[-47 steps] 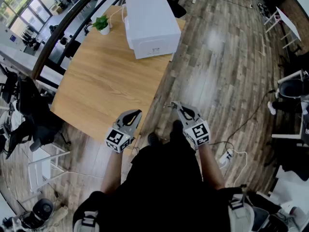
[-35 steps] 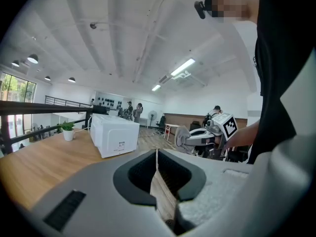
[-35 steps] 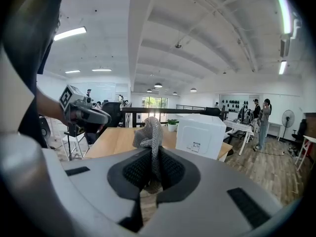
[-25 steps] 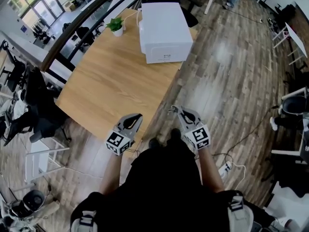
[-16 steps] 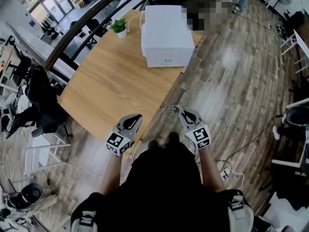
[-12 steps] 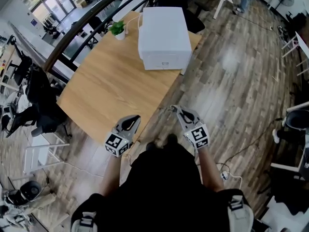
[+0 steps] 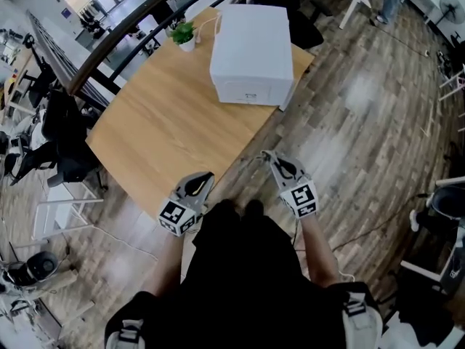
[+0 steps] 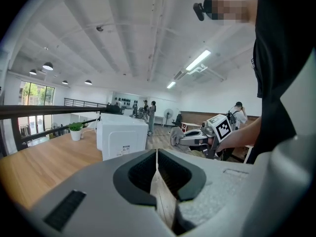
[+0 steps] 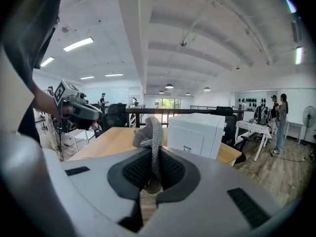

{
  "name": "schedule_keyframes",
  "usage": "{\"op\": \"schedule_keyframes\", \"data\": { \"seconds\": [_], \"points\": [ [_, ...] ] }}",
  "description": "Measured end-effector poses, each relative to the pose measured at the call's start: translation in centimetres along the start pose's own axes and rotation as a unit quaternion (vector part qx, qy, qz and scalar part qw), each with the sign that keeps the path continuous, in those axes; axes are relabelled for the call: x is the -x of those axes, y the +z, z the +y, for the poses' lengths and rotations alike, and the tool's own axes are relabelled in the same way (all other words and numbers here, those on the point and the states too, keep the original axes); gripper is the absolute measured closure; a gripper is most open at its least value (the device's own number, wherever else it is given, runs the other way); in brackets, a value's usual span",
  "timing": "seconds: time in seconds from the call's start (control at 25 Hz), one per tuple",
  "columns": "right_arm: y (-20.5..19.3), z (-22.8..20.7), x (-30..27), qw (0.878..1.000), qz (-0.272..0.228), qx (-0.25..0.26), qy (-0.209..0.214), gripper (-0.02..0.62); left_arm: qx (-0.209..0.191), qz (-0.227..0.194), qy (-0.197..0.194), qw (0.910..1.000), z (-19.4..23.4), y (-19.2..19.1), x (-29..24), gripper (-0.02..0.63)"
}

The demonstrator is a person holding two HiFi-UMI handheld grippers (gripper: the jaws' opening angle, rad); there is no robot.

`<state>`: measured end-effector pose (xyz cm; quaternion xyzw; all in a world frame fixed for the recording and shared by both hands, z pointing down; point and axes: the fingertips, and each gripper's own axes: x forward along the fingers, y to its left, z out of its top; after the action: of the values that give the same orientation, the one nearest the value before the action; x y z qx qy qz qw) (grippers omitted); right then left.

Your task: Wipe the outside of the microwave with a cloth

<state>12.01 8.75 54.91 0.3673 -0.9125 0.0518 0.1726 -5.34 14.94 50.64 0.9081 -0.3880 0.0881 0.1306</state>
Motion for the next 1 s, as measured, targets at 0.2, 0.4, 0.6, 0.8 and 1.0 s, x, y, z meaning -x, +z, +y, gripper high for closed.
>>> {"op": "schedule_keyframes", "data": {
  "seconds": [0.2,0.4,0.6,0.8,1.0],
  "points": [
    [0.1,-0.9,-2.1,1.000,0.016,-0.012,-0.011,0.580,0.000,0.003,-0.014,0.9999,1.4,-0.1,-1.0,0.595],
    [2.6,-0.5,-5.7,1.000,0.004,0.006,-0.015,0.580,-0.005,-0.008,-0.026,0.9996,5.5,1.2,-1.5,0.595],
    [4.1,-0.4,-9.3,1.000,-0.001,0.019,-0.023,0.580,-0.005,-0.013,-0.036,0.9993,8.9,1.0,-2.0,0.595],
    [5.3,0.0,-13.1,0.999,-0.002,0.017,-0.030,0.580,0.013,-0.006,-0.043,0.9990,10.7,-0.2,-1.5,0.595],
    [6.9,0.1,-16.5,0.998,-0.013,0.045,-0.029,0.580,0.017,-0.001,-0.045,0.9988,11.8,-1.0,-1.0,0.595]
  ]
}}
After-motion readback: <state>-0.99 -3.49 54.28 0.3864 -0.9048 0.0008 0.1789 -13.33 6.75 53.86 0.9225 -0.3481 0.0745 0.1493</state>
